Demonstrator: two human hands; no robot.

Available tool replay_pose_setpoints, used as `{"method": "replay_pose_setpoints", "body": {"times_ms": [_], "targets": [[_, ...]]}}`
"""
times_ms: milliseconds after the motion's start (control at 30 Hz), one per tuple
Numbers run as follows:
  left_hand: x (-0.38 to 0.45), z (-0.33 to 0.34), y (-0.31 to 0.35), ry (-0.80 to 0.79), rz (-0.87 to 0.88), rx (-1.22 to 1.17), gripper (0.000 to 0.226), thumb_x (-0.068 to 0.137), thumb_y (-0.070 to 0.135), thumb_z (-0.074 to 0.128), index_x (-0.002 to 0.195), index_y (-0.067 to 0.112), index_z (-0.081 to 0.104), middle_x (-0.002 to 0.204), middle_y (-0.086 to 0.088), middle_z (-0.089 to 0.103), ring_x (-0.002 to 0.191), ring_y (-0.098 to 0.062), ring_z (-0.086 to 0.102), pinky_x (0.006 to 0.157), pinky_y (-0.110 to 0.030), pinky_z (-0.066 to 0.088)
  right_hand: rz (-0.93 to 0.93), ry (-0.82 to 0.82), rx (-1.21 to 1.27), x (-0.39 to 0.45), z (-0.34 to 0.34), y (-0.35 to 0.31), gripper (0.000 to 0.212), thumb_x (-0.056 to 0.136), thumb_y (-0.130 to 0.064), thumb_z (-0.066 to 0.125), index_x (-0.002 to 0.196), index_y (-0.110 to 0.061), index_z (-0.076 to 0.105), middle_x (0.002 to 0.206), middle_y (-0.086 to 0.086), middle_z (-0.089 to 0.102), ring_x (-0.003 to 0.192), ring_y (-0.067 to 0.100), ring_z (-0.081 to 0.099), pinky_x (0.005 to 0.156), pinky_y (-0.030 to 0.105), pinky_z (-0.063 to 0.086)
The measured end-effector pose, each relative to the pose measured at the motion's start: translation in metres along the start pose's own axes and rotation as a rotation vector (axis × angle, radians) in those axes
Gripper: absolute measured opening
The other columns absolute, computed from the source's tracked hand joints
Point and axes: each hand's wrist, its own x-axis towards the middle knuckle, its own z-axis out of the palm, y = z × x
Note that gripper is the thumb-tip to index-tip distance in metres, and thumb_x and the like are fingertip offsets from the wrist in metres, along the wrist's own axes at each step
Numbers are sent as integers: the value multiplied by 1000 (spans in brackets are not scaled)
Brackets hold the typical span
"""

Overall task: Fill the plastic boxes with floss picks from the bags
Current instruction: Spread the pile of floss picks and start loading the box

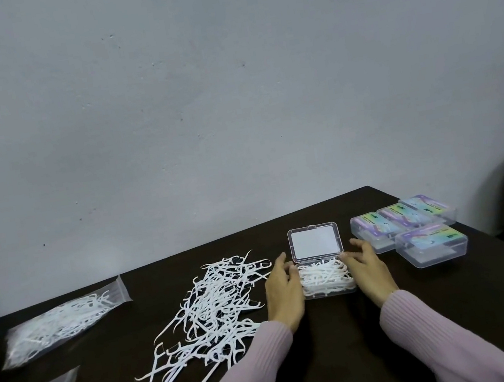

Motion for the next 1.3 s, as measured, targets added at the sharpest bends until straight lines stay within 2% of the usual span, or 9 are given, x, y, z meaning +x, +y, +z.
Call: {"method": "replay_pose_setpoints", "body": {"times_ms": [167, 300, 367, 433, 567, 667, 800, 967, 1300], "targets": [[4, -2, 2, -59, -100, -44, 40, 100, 26, 40, 139, 19, 45, 140, 2, 49, 128, -15, 44, 110, -33, 32, 38, -49, -33, 7, 1, -1, 44, 100, -30, 34, 141, -17, 33, 140, 9, 44, 123, 22, 46, 97, 33, 36], [4, -2, 0, -55, -152, -103, 23, 99, 33, 40, 112, 34, 59, 122, 7, 62, 112, -15, 57, 101, -41, 44, 79, -46, 73, 11, 2, -3, 38, 99, -38, 30, 128, -17, 43, 122, 9, 57, 103, 21, 55, 100, 40, 41], [6, -2, -4, -37, -164, -141, 22, 98, 40, 39, 94, 33, 60, 106, 8, 67, 102, -16, 61, 95, -44, 48, 103, -58, 119, 12, 2, -1, 37, 98, -45, 27, 120, -19, 45, 118, 7, 58, 107, 23, 55, 104, 45, 38], [5, -3, -4, -40, -160, -181, 27, 97, 45, 39, 92, 29, 61, 100, 6, 68, 98, -17, 63, 93, -45, 49, 126, -60, 152, 12, 0, -1, 34, 97, -49, 27, 108, -23, 47, 114, 6, 57, 111, 25, 54, 105, 48, 36], [2, -4, 1, -43, -162, -263, 27, 93, 45, 51, 92, 20, 62, 102, 0, 69, 96, -14, 64, 92, -39, 51, 154, -86, 141, 11, -1, -1, 25, 97, -33, 42, 114, -15, 48, 109, 8, 55, 91, 17, 55, 96, 38, 44], [1, -4, -1, -59, -156, -242, 9, 93, 23, 58, 101, 18, 59, 115, -4, 64, 99, -12, 62, 90, -30, 52, 144, -112, 92, 9, -1, 0, 32, 95, -15, 46, 127, -15, 44, 124, 9, 51, 88, 12, 52, 83, 30, 45], [-1, -4, 0, -75, -112, -147, 34, 95, 12, 54, 128, 12, 50, 117, 4, 56, 86, 3, 55, 61, -5, 46, 123, -108, 50, 7, 1, 0, 41, 95, -10, 45, 135, -15, 38, 138, 11, 45, 99, 15, 53, 89, 33, 48], [-2, -2, -1, -73, -109, -112, 47, 94, 10, 53, 140, 7, 39, 134, -7, 54, 103, -4, 51, 67, -4, 45, 91, -108, 0, 4, 1, 0, 45, 95, -8, 45, 138, -14, 35, 139, 12, 43, 98, 14, 51, 83, 28, 46], [1, -2, -2, -94, -67, -35, 45, 95, 12, 53, 138, 7, 42, 132, -7, 55, 101, -4, 52, 70, -7, 45, 34, -105, -76, 2, 4, -1, 45, 96, -10, 43, 140, -14, 32, 140, 12, 42, 98, 13, 50, 76, 24, 45]]}}
